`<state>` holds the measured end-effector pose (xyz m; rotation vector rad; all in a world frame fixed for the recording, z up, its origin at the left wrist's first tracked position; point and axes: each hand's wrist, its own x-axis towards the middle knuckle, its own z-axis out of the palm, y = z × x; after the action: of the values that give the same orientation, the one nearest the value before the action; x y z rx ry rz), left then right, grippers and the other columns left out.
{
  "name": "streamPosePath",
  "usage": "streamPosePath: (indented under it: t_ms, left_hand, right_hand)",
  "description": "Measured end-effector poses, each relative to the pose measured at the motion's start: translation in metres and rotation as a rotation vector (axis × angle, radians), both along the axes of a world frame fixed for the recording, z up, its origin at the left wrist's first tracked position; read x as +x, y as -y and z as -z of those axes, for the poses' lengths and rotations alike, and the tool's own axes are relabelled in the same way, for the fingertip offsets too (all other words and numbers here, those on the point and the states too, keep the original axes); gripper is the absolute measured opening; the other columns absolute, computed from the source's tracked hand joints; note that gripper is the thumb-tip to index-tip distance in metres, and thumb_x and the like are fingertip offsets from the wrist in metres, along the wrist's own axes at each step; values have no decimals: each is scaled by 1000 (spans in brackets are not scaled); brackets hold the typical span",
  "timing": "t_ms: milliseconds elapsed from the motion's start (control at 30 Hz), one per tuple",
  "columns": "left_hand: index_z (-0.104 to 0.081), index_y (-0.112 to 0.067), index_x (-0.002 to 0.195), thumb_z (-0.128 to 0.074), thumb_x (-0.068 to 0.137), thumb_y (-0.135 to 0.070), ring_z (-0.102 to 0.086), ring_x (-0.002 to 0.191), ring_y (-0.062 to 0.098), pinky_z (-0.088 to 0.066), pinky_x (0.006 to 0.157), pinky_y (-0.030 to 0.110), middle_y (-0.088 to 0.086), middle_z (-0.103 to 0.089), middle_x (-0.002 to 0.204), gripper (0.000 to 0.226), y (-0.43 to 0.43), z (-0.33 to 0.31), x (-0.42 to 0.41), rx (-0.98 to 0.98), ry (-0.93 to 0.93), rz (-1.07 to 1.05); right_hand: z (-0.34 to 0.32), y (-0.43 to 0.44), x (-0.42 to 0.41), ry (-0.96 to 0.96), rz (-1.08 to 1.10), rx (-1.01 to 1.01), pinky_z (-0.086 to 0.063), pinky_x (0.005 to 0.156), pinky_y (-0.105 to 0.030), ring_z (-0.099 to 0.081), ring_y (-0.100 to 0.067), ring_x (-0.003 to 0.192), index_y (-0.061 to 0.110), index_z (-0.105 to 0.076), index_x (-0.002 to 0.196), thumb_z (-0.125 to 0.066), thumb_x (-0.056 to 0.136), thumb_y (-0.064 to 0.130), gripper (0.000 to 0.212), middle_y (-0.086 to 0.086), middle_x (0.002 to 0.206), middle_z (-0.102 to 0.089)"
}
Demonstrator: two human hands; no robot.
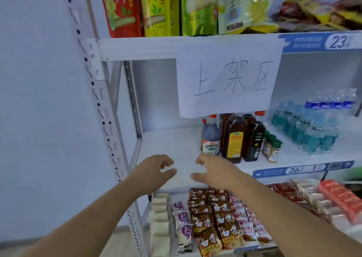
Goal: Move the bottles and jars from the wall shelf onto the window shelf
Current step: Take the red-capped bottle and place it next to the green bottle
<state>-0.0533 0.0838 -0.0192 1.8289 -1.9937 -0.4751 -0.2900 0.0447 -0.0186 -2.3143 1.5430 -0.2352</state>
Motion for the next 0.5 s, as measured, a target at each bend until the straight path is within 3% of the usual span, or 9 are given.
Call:
streamPosePath:
  t_ms: [100, 300, 500]
  left_hand:
    - [-64, -36, 115, -67, 92, -55, -62, 107, 2, -50, 100, 30, -18, -66, 115, 29, 39, 3, -42, 25, -91, -12]
    - [-63, -28, 120, -72, 88, -57, -63, 106, 10, -45, 81, 24, -13, -66, 113, 44, 102, 8, -89, 79, -184, -62]
    - [-49, -19, 143, -79, 82, -55, -58, 121, 17, -45, 91, 28, -2, -56, 140, 77, 155, 20, -113, 109, -283, -92]
  right_hand:
    - [2, 32, -42, 94, 46, 38, -48, 107, -40, -55, -18, 130, 26, -47, 146, -63, 90, 67, 71, 4, 150, -53]
    - [25, 76, -76, 284, 99, 131, -47, 109, -41, -54, -16, 132, 26, -42, 151, -66, 88, 65, 78, 5, 154, -51]
    - [45, 98, -83, 470, 180, 186, -49, 109, -41, -55, -14, 130, 23, -40, 152, -72, 89, 57, 79, 1, 152, -52]
